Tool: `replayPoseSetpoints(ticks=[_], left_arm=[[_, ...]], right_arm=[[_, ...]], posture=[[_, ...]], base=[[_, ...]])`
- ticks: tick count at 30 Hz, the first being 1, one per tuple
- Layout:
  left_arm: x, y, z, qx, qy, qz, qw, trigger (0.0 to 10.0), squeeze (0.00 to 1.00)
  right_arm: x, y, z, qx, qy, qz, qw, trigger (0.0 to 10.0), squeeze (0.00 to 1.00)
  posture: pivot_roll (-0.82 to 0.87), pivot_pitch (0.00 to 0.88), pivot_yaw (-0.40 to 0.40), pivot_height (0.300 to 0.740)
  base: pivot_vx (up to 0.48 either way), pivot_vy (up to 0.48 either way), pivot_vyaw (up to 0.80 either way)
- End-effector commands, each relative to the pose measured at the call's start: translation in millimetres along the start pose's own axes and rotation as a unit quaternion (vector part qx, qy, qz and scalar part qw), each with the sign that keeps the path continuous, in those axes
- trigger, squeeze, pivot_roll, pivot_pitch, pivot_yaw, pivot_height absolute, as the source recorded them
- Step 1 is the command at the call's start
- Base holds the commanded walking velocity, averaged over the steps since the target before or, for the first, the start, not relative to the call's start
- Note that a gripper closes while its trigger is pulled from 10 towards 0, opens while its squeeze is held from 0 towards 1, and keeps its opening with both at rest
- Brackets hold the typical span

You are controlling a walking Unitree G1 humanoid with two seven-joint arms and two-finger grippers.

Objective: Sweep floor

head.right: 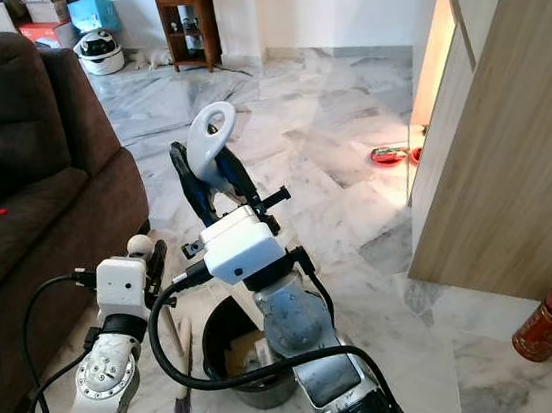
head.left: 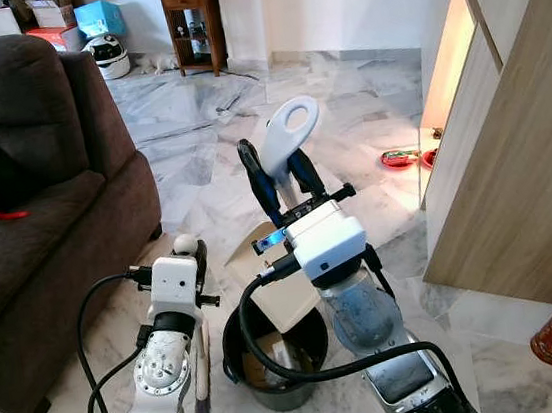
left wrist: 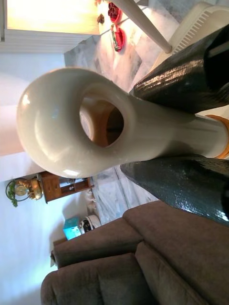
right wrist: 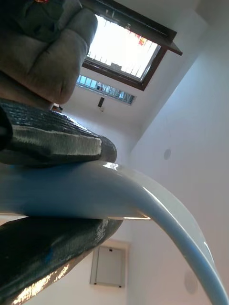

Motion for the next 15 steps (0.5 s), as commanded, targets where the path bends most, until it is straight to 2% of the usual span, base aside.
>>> replayPoseSetpoints(ticks=[1, 4, 7, 9, 10, 12, 13, 15], left_arm=[[13.9, 4.1, 6.2, -0.007, 0.031, 0.014, 0.999, 10.0, 0.00], [14.0, 4.3, 6.4, -0.007, 0.032, 0.013, 0.999, 10.0, 0.00], [14.0, 5.1, 7.2, -0.007, 0.032, 0.011, 0.999, 10.0, 0.00], [14.0, 5.4, 7.4, -0.008, 0.032, 0.010, 0.999, 10.0, 0.00], [13.6, 6.4, 7.6, -0.008, 0.031, 0.009, 0.999, 10.0, 0.00], [13.4, 7.4, 7.6, -0.009, 0.031, 0.008, 0.999, 10.0, 0.00], [13.5, 8.3, 7.7, -0.010, 0.031, 0.008, 0.999, 10.0, 0.00], [13.5, 8.6, 7.8, -0.011, 0.031, 0.007, 0.999, 10.0, 0.00]], right_arm=[[18.4, 12.5, 8.6, -0.019, 0.043, -0.029, 0.998, 10.0, 0.00], [12.3, 17.7, 8.8, -0.026, 0.034, -0.046, 0.998, 10.0, 0.00], [-4.3, 37.0, 9.5, -0.041, 0.012, -0.084, 0.996, 10.0, 0.00], [-7.7, 42.5, 9.3, -0.046, 0.008, -0.090, 0.995, 10.0, 0.00], [-17.6, 54.4, 7.1, -0.059, -0.009, -0.107, 0.992, 10.0, 0.00], [-27.7, 65.5, 3.6, -0.073, -0.029, -0.121, 0.990, 10.0, 0.00], [-39.1, 77.7, -2.3, -0.086, -0.051, -0.133, 0.986, 10.0, 0.00], [-47.9, 87.1, -7.4, -0.098, -0.069, -0.143, 0.983, 10.0, 0.00]], posture=[[0.09, 0.000, 0.019, 0.740], [0.09, 0.000, 0.019, 0.740], [0.09, 0.000, 0.020, 0.740], [0.08, 0.000, 0.020, 0.740], [0.08, 0.000, 0.020, 0.740], [0.08, 0.000, 0.020, 0.740], [0.08, 0.000, 0.020, 0.740], [0.07, 0.000, 0.019, 0.740]], base=[[0.000, 0.000, 0.00], [0.000, 0.000, 0.00], [0.000, 0.000, 0.00], [0.000, 0.000, 0.00], [0.000, 0.000, 0.00], [0.000, 0.000, 0.00], [0.000, 0.000, 0.00], [0.000, 0.000, 0.00]])
Point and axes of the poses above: a point about 5 cm out from each wrist's last joint towards the gripper, its own z axis pointing out of the wrist towards the gripper, its own x axis along the axis of the wrist's last joint, y = z × x, the point moved 6 cm from there along z, pointing out of the wrist towards the gripper, and after that the axes turned 9 degrees about -z, right-handed, at the moved point
